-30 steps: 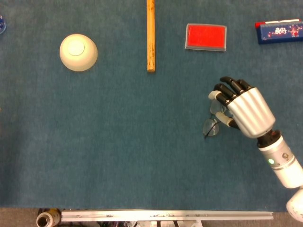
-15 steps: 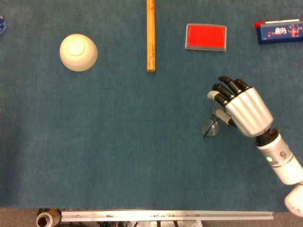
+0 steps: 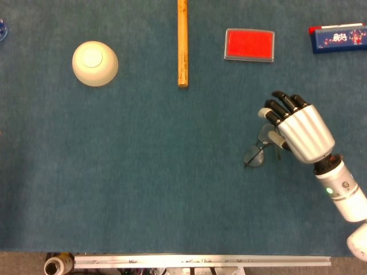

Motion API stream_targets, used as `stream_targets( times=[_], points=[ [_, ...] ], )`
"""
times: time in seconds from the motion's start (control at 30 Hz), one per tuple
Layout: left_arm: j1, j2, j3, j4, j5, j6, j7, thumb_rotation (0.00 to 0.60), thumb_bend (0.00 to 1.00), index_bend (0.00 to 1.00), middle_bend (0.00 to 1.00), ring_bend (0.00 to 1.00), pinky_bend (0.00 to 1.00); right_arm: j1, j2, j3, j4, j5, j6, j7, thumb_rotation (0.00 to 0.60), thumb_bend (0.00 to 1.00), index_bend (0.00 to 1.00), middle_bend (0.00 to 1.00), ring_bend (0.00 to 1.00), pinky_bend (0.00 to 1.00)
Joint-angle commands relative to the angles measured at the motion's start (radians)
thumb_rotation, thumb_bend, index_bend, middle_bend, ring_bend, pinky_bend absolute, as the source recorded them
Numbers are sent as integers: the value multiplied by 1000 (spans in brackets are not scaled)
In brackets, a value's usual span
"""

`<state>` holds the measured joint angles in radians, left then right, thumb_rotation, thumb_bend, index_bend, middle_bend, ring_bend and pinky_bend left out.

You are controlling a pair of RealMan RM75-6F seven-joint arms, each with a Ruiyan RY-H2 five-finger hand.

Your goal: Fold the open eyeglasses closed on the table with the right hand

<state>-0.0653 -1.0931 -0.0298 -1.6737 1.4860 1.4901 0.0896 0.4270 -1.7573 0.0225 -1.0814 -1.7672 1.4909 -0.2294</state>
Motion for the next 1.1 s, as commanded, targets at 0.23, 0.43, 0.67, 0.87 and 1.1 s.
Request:
stream_targets(
  times=[0.23,0.43,0.67,0.87,1.1],
  points=[
    [0,0,-1,0,-2,0,0,600,444,413,337,146,319,-4,-15,-10,37,9,-9,16,600,38,456,459,280,474],
    [-1,-1,-2,2,-3,-1,-2,600,444,413,337,146,319,-6,-8,-23,9,-18,19,13,600,37,456,459,280,474],
    [0,0,0,0,0,0,-2,600,444,414,337,146,319,-15,7,-41,-28,-37,29,-16,600,37,456,459,281,474],
    [0,-1,0,1,-1,-1,-1,600,444,414,337,146,319,-18,5,-41,-17,-31,19,-20,600,37,456,459,281,474],
    [0,0,-1,2,-1,-1,-1,600,444,414,337,146,319,-19,-8,-37,19,-15,4,-7,600,38,456,459,281,474]
  ],
)
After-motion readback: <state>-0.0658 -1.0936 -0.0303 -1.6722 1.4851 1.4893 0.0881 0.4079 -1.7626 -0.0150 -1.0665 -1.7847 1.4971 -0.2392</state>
